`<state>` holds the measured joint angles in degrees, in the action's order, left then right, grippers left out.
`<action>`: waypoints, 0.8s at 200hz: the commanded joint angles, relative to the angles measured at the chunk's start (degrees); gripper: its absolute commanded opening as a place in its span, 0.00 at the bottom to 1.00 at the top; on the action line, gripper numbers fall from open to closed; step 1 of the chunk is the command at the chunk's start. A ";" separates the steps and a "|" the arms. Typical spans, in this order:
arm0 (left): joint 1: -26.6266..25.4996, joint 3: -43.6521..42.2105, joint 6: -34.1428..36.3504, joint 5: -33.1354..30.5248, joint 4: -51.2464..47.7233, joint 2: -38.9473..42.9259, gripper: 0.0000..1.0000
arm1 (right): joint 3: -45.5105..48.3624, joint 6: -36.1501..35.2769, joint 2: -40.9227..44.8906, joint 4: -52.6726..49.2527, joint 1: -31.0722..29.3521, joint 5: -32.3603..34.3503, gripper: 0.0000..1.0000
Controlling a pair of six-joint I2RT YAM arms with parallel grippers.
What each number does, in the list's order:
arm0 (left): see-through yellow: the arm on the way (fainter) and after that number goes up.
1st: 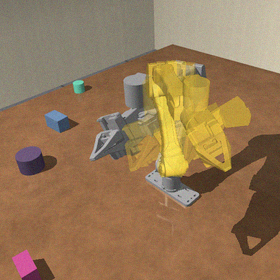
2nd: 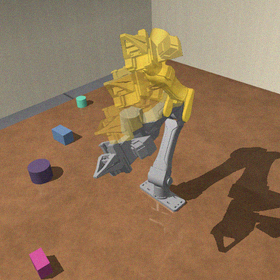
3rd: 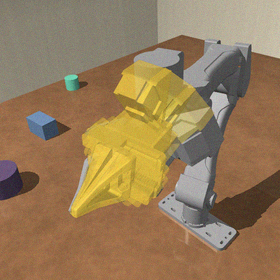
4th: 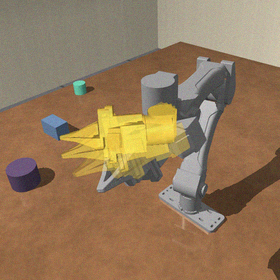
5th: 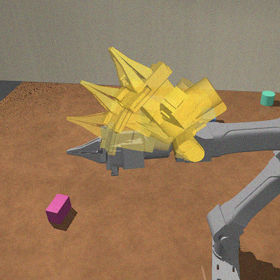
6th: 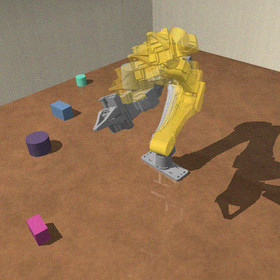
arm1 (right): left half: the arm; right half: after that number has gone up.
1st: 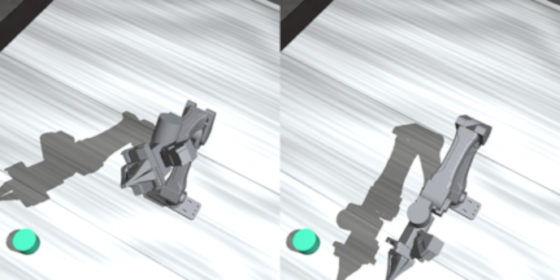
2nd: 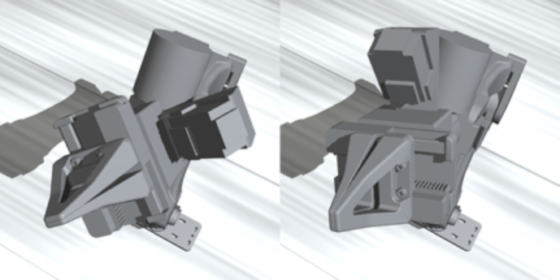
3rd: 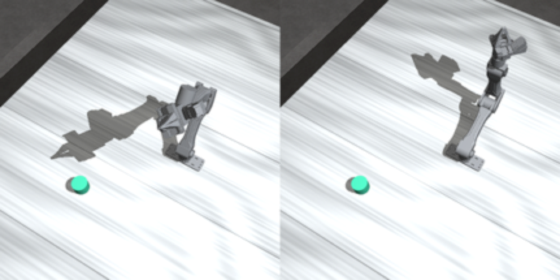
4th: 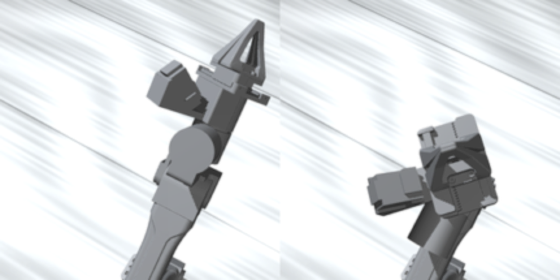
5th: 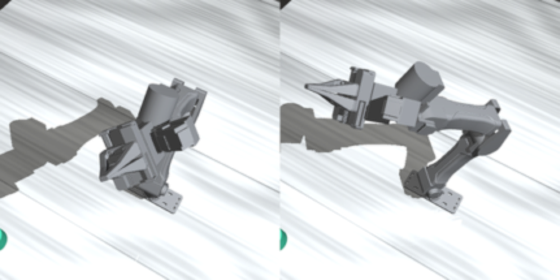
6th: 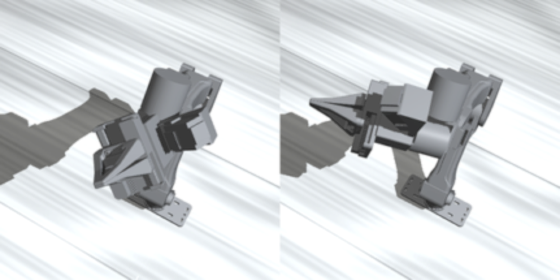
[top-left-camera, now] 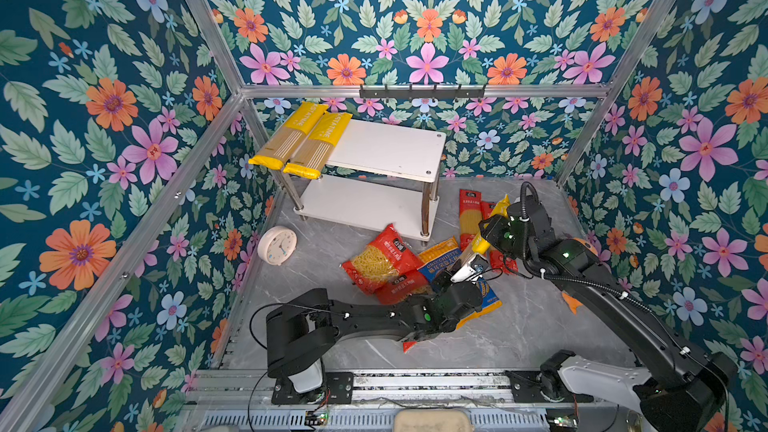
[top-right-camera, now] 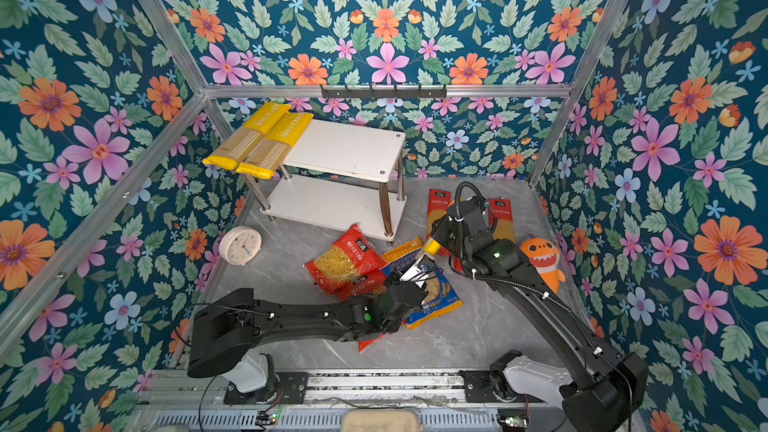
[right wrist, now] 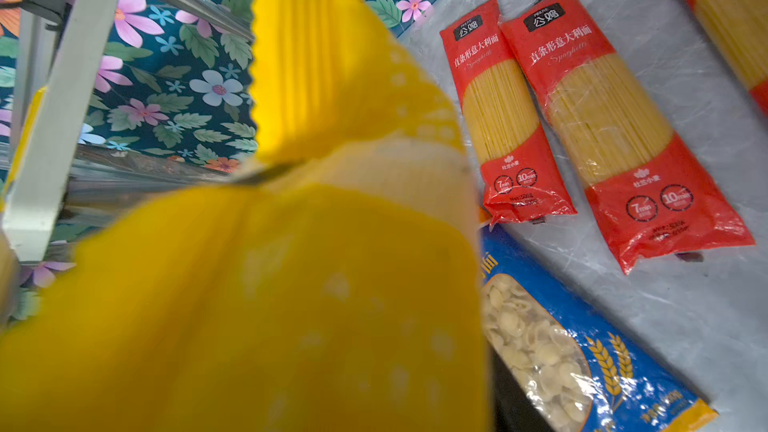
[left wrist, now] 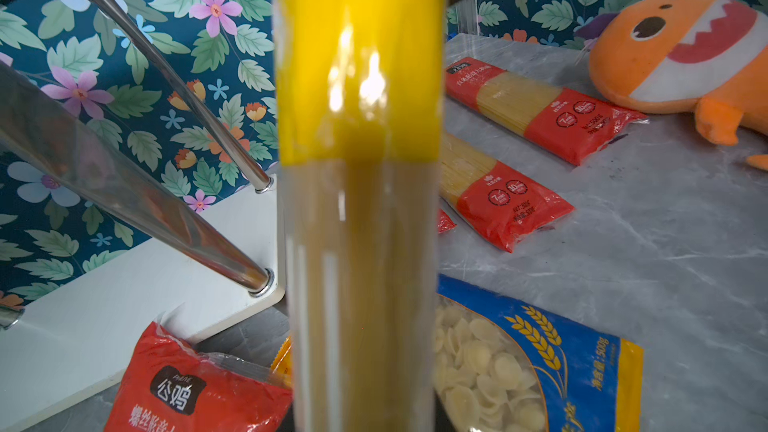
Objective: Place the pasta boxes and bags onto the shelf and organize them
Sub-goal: 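Grasp the yellow pack's other end with the left gripper, lifting it together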
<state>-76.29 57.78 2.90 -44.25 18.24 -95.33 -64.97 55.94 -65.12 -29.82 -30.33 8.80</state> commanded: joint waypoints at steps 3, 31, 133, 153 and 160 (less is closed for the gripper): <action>-0.39 1.23 3.79 -3.17 9.12 1.46 0.04 | 2.16 0.90 1.73 4.18 -0.01 0.97 0.37; -0.44 1.12 3.73 -3.10 7.60 4.17 0.21 | 3.47 -0.67 3.73 6.63 0.30 2.69 0.28; 5.25 -8.71 -14.97 14.73 -11.29 26.22 0.65 | 5.06 -10.79 7.51 19.98 8.95 -8.98 0.14; 12.34 -15.57 -24.73 27.28 -4.57 33.32 0.66 | 7.24 -12.30 8.96 25.33 8.94 -12.76 0.11; 14.77 -17.89 -27.84 30.82 -1.46 35.38 0.67 | 8.35 -12.52 9.40 27.71 8.93 -13.90 0.11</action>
<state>-67.05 45.25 -10.90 -29.63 10.00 -65.23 -58.46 45.63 -57.19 -16.93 -21.52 0.93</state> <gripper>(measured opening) 0.660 0.232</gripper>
